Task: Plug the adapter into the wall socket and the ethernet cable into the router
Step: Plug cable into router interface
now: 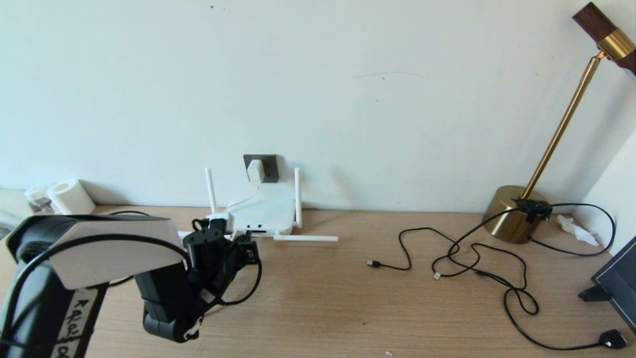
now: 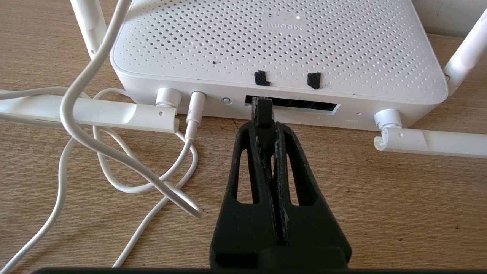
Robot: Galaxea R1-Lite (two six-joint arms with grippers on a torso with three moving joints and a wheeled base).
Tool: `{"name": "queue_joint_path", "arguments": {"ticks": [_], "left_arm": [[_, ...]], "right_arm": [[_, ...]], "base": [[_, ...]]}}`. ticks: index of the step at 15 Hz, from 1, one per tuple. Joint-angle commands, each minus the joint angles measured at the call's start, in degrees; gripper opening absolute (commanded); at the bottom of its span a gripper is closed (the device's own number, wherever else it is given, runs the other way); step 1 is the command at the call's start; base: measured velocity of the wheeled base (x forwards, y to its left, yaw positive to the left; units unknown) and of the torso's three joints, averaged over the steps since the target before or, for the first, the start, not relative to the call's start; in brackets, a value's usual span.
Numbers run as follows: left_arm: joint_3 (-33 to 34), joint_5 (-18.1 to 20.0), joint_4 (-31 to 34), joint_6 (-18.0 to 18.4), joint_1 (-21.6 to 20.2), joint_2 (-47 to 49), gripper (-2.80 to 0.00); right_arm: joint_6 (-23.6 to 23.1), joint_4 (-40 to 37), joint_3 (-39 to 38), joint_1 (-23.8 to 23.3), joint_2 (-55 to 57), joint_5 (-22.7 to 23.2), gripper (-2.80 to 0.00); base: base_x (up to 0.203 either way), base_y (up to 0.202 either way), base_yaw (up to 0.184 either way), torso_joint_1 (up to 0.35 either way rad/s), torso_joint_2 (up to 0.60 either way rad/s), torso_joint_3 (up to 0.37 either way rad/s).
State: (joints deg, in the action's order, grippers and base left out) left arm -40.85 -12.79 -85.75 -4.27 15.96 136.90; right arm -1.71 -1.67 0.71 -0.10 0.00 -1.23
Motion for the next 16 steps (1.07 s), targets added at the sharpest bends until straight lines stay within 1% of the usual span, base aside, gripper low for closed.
{"name": "queue_joint_path", "arguments": {"ticks": [1, 16], "left_arm": [[-0.02, -0.13, -0.38, -0.04, -0.14, 0.12, -2.8], [0.6, -0.04, -0.47, -0.04, -0.4, 0.56, -2.8]], "right_arm": [[-0.01, 0.0, 0.0, 0.01, 0.09, 0.05, -2.8], [-0.05, 0.0, 0.0, 0.01, 0.09, 0.0, -2.8]], "base": [[0.0, 0.0, 0.0, 0.0, 0.0, 0.0], [0.0, 0.0, 0.0, 0.0, 0.0, 0.0]]}}
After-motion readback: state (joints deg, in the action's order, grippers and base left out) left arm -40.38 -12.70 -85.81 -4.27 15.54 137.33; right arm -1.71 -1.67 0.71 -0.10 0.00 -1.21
